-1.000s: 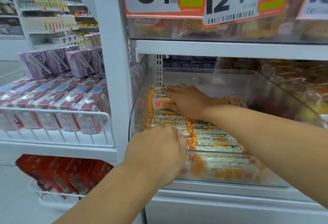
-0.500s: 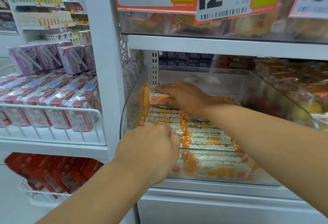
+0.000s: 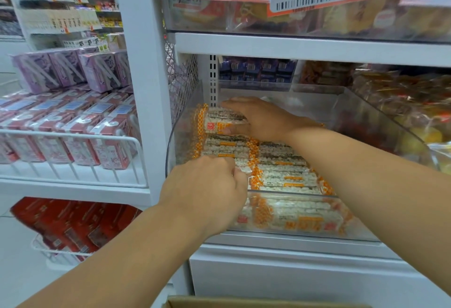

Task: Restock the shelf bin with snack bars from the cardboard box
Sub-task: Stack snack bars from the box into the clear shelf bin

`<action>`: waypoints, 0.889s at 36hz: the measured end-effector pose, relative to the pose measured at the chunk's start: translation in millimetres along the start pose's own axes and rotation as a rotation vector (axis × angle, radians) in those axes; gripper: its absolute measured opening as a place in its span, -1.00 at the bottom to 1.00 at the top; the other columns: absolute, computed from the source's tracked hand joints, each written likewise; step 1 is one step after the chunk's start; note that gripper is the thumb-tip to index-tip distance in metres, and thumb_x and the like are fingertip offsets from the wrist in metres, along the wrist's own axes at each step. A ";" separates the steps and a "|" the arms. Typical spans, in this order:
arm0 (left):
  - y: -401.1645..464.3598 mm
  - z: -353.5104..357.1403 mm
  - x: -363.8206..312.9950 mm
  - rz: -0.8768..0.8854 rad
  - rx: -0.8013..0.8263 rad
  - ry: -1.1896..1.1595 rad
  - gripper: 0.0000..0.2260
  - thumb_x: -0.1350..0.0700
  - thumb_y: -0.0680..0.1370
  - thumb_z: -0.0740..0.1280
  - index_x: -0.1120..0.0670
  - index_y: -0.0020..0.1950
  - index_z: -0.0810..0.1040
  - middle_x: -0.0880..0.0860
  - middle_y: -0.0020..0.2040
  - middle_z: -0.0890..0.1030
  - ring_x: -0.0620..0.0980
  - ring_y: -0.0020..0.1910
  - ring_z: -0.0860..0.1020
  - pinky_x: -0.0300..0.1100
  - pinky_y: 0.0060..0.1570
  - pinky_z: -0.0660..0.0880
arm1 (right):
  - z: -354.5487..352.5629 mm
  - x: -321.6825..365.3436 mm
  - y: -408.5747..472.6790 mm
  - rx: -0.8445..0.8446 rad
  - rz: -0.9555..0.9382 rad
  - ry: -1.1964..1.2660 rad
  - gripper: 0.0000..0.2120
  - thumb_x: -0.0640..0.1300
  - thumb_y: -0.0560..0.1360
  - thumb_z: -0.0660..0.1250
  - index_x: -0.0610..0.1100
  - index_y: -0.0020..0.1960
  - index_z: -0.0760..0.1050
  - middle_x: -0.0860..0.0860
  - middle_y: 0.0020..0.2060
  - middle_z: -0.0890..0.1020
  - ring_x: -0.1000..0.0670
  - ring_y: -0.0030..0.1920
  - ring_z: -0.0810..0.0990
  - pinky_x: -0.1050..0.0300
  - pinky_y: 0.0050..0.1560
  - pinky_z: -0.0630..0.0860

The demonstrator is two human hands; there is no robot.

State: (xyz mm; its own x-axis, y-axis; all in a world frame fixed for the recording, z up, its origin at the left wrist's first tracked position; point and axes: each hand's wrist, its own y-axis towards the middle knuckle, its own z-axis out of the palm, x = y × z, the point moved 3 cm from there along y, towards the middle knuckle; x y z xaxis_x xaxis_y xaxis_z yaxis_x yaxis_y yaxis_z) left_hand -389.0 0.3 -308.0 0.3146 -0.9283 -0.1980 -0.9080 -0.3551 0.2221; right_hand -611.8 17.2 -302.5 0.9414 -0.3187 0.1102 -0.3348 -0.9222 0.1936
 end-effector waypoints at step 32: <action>-183.9 149.5 -29.2 0.081 0.708 0.207 -0.42 -0.24 0.48 0.39 0.04 0.39 0.43 0.10 0.32 0.52 0.14 0.28 0.52 -0.04 0.14 0.51 | 175.6 127.5 -357.2 0.288 0.519 0.383 -0.24 0.40 0.40 0.35 -0.03 0.44 0.43 -0.09 0.37 0.50 -0.13 0.36 0.46 -0.07 0.35 0.43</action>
State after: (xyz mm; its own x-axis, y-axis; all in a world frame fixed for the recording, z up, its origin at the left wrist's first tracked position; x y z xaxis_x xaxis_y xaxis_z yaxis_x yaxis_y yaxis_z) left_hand -272.5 109.2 -485.8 0.2208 -0.9753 -0.0075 -0.8694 -0.1934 -0.4546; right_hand -365.1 267.5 -528.8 0.5654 -0.6821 0.4637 -0.6630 -0.7103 -0.2364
